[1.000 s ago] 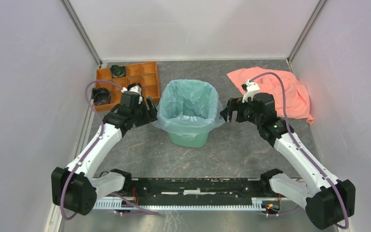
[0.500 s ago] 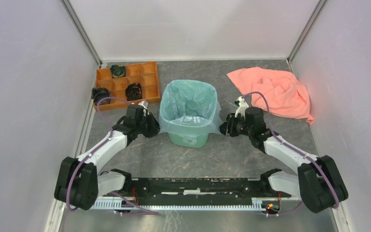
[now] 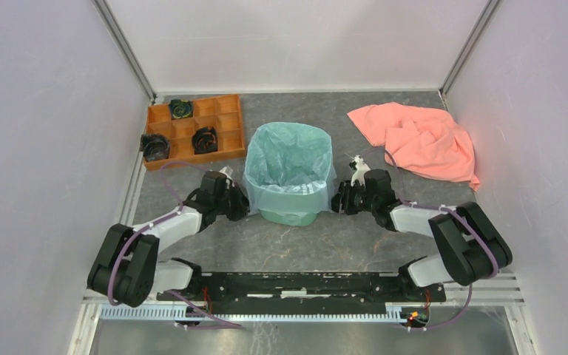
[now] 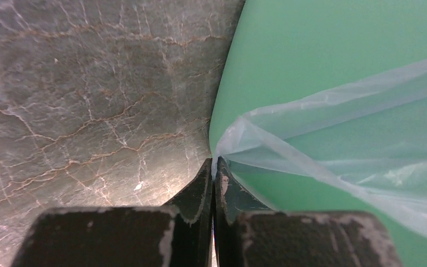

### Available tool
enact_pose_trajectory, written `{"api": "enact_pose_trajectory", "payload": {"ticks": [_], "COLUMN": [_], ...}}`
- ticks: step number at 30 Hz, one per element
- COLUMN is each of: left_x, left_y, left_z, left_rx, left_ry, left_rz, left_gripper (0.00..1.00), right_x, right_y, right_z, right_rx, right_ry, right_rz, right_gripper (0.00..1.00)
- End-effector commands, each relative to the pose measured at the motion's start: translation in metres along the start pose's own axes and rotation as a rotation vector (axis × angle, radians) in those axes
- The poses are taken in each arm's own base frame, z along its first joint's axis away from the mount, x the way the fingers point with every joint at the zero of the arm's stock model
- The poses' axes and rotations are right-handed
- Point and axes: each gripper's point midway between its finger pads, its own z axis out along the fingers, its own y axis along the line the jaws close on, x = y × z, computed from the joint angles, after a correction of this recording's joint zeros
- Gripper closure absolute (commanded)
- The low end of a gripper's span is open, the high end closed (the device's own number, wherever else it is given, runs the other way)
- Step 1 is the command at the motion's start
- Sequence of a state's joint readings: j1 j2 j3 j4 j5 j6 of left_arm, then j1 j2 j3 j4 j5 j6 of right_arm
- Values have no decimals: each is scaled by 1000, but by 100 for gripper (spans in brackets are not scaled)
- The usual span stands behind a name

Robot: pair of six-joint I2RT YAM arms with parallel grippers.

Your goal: Put the trash bags into the trash bin

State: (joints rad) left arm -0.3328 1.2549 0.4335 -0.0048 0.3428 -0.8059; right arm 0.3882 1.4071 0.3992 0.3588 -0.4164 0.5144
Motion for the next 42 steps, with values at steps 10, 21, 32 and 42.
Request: {"api": "enact_pose_trajectory", "payload": {"ticks": [10, 21, 32, 42], "left_x": [12, 16, 19, 19], "left_y": [19, 13, 8, 4], "left_z": [1, -7, -14, -24], "left_rx": [-88, -45, -21, -1], "left_ry": [-26, -31, -35, -52], "left_rz": [1, 4, 9, 7], "left_gripper": [85, 79, 67, 65], "right_x": [-16, -176, -192, -109], "right_y": [-63, 8, 254, 191], "right_z": [-33, -139, -70, 11], "right_rx": [458, 645, 7, 242], "right_ry": [51, -271, -215, 88], "right_rz": [-192, -411, -772, -815], "right_gripper": [21, 2, 30, 54]}}
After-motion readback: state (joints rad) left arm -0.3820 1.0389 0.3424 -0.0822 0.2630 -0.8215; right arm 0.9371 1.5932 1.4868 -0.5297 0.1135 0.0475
